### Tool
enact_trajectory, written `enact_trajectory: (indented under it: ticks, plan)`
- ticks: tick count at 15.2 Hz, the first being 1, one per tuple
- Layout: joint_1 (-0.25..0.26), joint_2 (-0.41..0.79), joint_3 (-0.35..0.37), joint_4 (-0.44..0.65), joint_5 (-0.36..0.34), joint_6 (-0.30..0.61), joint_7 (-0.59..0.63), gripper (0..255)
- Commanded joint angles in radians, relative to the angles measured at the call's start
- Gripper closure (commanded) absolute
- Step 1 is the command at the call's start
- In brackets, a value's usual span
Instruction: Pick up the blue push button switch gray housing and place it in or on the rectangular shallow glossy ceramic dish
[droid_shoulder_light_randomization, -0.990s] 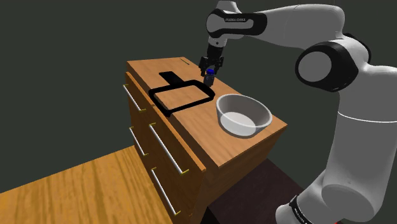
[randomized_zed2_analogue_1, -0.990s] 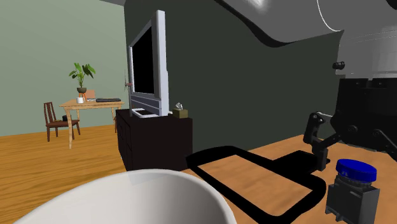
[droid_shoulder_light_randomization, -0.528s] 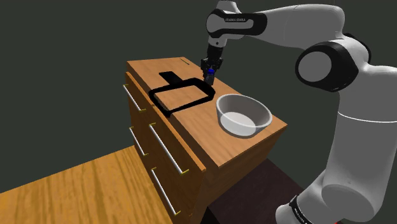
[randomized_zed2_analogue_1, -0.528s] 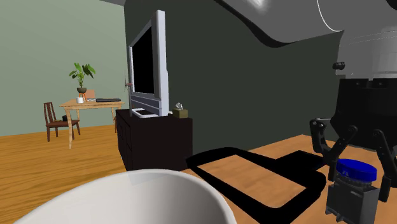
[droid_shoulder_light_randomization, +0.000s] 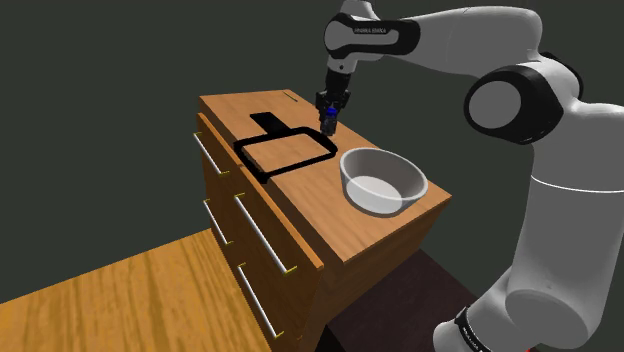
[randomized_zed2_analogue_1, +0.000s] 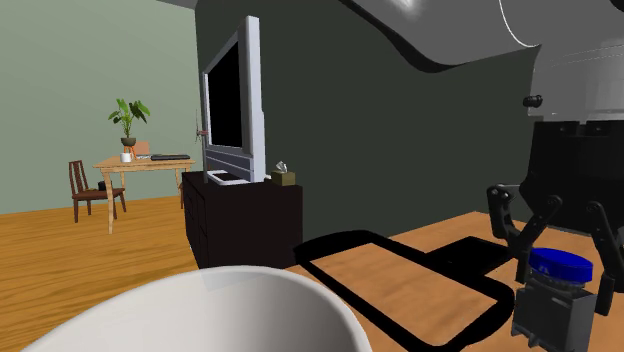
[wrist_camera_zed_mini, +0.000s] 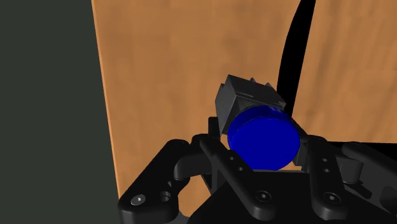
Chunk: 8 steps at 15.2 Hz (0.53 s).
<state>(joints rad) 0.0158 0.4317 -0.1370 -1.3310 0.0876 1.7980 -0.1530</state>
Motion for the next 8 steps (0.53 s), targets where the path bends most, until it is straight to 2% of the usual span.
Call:
enact_trajectory:
  ticks: [1, 8]
  plan:
    - [-0.001, 0.000, 0.000, 0.022, 0.000, -0.021, 0.001, 255]
    - [-0.006, 0.016, -0.001, 0.140, 0.001, -0.124, 0.005, 255]
